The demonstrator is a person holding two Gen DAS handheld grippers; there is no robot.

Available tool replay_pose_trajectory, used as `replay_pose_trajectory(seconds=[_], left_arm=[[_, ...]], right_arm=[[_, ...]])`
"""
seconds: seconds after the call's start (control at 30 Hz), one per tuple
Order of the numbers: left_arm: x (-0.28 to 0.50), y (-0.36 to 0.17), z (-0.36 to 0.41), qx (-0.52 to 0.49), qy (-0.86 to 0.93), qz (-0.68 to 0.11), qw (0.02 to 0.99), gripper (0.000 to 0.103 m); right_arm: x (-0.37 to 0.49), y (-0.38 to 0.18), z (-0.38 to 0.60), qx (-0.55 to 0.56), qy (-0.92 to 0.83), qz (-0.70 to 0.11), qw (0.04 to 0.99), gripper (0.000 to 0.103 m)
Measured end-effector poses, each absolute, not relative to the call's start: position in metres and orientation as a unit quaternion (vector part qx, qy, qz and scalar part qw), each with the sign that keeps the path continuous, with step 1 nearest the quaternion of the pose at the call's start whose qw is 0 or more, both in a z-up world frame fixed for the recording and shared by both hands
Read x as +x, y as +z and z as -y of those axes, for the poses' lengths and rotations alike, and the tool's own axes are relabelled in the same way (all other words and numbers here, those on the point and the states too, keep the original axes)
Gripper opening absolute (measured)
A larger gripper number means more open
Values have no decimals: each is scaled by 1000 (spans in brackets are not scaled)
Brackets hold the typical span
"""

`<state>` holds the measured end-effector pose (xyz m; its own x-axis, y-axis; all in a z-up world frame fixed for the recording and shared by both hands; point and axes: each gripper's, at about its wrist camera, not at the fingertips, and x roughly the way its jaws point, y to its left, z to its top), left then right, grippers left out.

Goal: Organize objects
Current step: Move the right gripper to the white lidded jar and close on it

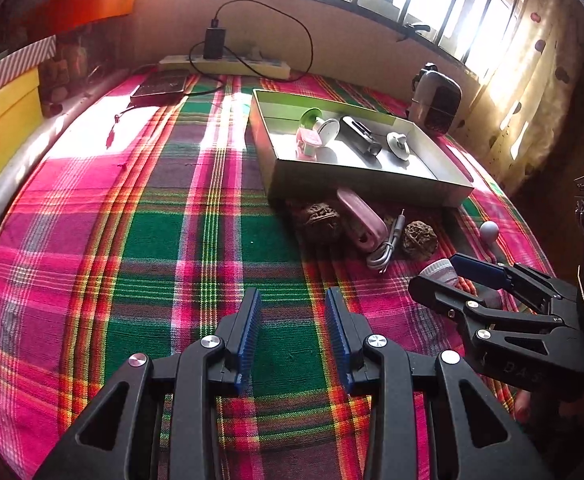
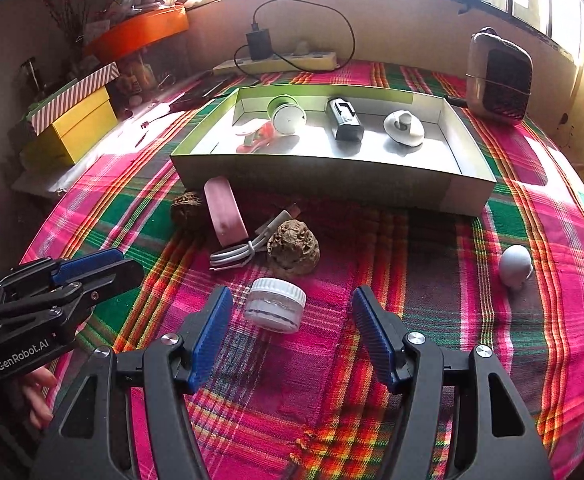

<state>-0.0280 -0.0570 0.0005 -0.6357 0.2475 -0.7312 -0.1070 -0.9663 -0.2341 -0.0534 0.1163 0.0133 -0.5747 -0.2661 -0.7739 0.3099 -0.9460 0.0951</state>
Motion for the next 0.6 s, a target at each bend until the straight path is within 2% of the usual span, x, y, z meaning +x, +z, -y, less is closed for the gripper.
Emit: replay_pose_trajectory(seconds=[0.23,0.43,0.6], left_arm=[[-30,1,56,-415,900,84,100,32],[-40,2,51,-418,899,79,105,32],[-49,2,45,-419,898,71,109,32]], right_arm=[[-53,12,-111,434,-889,-62,128,63],[-53,12,-116,434,-890,-60,127,63],[-51,13,-123,432,-892,-55,119,51]])
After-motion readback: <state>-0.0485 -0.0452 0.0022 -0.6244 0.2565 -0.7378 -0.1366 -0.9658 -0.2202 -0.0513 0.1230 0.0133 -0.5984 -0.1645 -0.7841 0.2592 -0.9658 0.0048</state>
